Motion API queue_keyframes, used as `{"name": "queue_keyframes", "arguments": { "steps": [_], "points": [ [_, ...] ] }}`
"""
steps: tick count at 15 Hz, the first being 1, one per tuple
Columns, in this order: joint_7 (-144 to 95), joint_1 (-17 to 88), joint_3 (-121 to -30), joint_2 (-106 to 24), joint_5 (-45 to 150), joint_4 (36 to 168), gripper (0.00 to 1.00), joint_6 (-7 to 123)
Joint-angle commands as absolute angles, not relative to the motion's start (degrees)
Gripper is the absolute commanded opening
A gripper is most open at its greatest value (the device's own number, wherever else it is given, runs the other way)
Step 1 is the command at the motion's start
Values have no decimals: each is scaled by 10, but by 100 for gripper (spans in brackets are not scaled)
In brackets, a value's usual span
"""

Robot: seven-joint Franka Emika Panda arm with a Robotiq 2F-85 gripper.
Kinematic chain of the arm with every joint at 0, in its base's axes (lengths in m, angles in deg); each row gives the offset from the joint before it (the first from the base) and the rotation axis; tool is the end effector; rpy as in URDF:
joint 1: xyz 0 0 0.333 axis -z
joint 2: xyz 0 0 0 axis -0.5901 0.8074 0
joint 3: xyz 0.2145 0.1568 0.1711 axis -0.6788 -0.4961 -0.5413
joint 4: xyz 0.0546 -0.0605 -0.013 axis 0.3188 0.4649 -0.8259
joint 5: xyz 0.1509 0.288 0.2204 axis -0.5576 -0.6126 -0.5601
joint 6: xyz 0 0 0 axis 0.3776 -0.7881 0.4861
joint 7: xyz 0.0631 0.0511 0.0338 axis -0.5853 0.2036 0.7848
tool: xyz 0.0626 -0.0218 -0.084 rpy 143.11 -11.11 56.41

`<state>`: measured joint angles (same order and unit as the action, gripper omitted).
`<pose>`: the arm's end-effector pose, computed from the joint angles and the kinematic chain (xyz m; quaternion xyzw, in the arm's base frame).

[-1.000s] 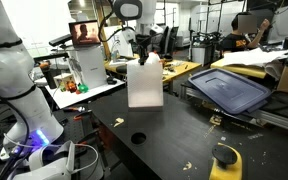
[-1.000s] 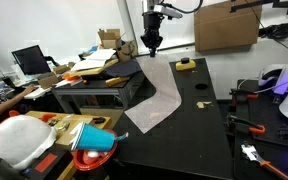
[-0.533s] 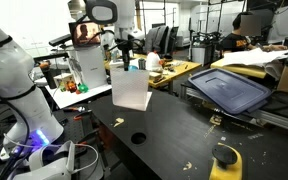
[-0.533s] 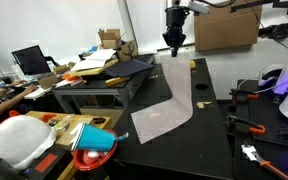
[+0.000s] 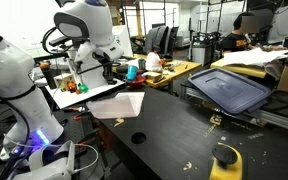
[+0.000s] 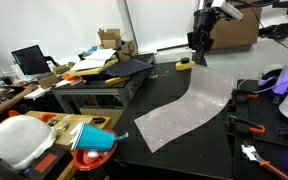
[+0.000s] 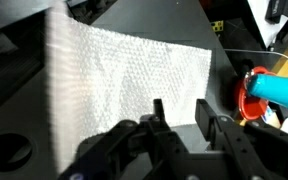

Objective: Unfold the white cloth

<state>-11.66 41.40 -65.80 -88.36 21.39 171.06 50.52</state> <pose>0.3274 -0.0842 0.3498 -0.9427 0.2188 -0.0110 0.2517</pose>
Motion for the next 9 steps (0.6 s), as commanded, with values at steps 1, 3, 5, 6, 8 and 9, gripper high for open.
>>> {"name": "queue_keyframes", "arguments": {
  "steps": [1, 3, 5, 6, 8, 9],
  "points": [
    [-74, 406, -642, -938, 198, 1704, 69, 492],
    [-71, 393, -648, -946, 197, 1695, 84, 486],
    [-89, 369, -666, -937, 190, 1692, 99, 479],
    [-97, 355, -680, -929, 188, 1692, 100, 477],
    [-132, 335, -723, -900, 201, 1693, 100, 484],
    [-150, 326, -744, -886, 208, 1694, 100, 491]
  ]
}}
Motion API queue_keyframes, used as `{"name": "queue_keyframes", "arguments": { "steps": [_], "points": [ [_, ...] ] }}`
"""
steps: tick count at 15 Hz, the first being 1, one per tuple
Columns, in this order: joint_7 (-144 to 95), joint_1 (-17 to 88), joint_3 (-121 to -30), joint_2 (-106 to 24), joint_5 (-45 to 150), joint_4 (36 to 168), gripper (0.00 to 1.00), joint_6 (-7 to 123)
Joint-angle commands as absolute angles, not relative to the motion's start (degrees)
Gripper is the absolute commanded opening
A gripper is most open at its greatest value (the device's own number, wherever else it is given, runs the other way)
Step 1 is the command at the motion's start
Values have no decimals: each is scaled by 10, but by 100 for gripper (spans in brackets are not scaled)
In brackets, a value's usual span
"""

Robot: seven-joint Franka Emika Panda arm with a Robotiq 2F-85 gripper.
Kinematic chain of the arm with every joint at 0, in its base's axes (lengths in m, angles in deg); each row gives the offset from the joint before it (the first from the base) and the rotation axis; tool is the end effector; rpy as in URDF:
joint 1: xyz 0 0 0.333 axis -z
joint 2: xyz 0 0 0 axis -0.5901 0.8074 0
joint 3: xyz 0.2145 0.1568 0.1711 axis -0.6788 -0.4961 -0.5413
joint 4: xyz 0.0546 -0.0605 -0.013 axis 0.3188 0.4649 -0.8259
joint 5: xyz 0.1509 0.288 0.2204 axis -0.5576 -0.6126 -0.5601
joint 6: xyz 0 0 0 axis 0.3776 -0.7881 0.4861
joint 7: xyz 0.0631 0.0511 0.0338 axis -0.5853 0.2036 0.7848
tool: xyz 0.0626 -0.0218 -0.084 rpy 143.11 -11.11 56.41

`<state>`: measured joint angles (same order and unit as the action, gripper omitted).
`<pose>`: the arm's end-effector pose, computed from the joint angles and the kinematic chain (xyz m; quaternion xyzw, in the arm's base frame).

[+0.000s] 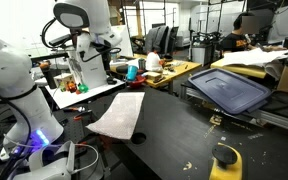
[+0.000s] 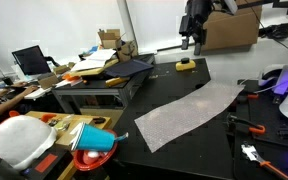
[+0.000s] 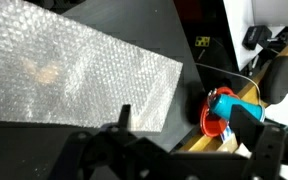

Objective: Unfold the white cloth

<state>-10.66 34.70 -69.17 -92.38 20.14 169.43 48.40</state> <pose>0.3390 -0.0266 0.3853 -0.9586 0.1218 -0.0263 0.2562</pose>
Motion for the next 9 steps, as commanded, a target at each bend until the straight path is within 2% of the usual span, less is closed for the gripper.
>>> {"name": "queue_keyframes", "arguments": {
  "steps": [1, 5, 9],
  "points": [
    [-173, 323, -768, -868, 221, 1694, 100, 499],
    [-238, 324, -831, -791, 292, 1684, 100, 514],
    [-294, 344, -853, -719, 412, 1682, 100, 537]
  ]
}}
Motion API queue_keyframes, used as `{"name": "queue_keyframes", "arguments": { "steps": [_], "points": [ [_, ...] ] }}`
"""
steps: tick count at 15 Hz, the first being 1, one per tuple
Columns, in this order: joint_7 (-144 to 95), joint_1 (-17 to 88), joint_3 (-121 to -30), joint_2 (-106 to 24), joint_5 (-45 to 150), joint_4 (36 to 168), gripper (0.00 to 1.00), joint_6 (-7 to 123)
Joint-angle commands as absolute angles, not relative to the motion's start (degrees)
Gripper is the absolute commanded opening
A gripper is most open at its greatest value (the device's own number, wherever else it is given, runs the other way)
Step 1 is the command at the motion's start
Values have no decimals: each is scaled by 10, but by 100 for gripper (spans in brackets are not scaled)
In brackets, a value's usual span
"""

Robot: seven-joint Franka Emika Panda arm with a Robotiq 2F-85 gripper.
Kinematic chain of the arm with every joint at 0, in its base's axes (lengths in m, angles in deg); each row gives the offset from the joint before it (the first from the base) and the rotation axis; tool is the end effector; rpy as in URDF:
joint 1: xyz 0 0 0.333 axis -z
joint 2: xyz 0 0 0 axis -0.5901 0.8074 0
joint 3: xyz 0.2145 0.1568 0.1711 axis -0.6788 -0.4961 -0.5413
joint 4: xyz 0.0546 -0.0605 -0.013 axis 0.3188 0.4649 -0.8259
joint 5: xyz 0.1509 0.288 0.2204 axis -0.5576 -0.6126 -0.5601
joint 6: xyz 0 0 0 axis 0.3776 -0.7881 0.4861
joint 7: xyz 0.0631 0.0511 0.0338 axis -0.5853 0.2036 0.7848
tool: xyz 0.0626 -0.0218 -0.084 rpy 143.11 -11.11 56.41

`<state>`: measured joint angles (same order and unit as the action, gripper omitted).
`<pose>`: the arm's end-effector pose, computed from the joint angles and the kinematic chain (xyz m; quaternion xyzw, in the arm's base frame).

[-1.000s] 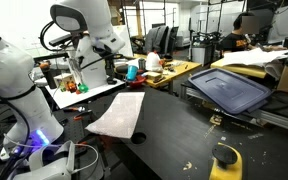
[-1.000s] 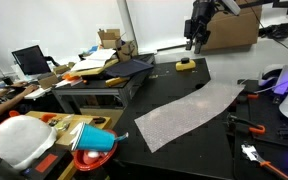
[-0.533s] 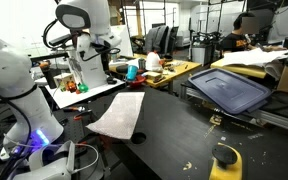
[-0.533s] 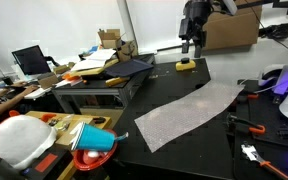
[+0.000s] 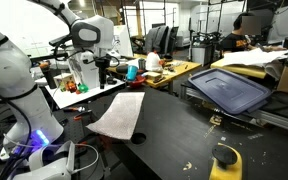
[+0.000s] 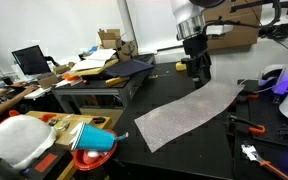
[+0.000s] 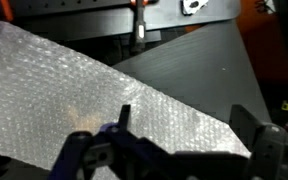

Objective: Unfold the white cloth

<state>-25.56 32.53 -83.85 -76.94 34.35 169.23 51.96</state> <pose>0.3429 0.0552 0.2958 -0.9891 0.0709 0.1085 0.0701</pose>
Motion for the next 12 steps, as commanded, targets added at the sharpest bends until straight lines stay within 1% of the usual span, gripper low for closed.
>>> {"name": "queue_keyframes", "arguments": {
  "steps": [1, 2, 3, 7, 8, 9, 12],
  "points": [
    [-311, 351, -855, -704, 449, 1681, 100, 542],
    [-329, 359, -857, -691, 489, 1683, 93, 551],
    [-345, 364, -856, -678, 523, 1682, 74, 558],
    [-427, 384, -851, -632, 668, 1673, 42, 582],
    [-456, 388, -849, -622, 702, 1666, 36, 583],
    [-485, 389, -847, -611, 734, 1658, 27, 583],
    [-578, 382, -844, -578, 812, 1636, 5, 576]
  ]
}}
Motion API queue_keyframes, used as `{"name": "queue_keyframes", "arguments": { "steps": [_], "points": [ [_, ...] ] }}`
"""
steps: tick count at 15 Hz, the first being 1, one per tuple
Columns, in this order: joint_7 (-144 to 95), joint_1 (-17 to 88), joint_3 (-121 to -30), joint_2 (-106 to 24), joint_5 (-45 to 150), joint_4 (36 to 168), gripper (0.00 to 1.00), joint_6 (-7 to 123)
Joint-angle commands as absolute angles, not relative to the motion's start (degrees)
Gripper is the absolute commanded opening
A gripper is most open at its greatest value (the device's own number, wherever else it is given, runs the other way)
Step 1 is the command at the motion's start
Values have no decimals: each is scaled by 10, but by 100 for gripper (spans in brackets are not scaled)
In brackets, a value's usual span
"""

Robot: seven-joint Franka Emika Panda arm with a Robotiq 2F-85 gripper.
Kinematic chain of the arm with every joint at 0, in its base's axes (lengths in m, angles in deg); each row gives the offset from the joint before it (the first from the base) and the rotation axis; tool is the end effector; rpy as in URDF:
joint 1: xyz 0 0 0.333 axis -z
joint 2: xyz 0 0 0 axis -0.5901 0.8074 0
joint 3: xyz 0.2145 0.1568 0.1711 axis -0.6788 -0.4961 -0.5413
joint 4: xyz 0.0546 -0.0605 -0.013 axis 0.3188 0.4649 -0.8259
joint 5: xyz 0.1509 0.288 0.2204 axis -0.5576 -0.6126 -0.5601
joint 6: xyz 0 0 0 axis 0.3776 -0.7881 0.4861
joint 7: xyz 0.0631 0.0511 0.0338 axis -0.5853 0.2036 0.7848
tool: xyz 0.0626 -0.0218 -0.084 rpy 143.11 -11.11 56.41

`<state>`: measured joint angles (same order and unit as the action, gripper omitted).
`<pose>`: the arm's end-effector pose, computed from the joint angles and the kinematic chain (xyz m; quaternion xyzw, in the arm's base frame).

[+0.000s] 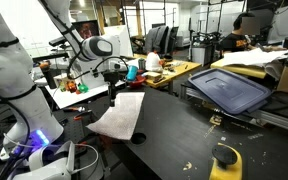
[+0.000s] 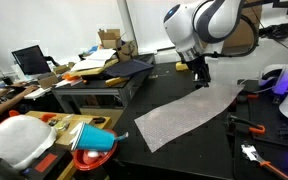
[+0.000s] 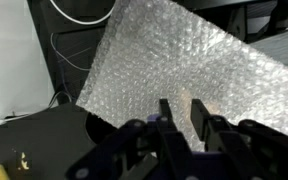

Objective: Unfold the white cloth

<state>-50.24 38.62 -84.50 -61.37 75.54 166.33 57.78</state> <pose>0.3609 0.0102 0.2230 0.9766 -0.0521 -0.1120 0.1761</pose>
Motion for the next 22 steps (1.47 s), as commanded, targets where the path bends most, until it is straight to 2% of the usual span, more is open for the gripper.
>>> {"name": "queue_keyframes", "arguments": {
  "steps": [1, 9, 15, 22],
  "points": [
    [-612, 378, -842, -566, 830, 1628, 1, 577],
    [-774, 326, -813, -419, 876, 1536, 0, 584],
    [-780, 290, -777, -290, 851, 1412, 0, 597],
    [-737, 256, -766, -285, 804, 1332, 0, 654]
  ]
}}
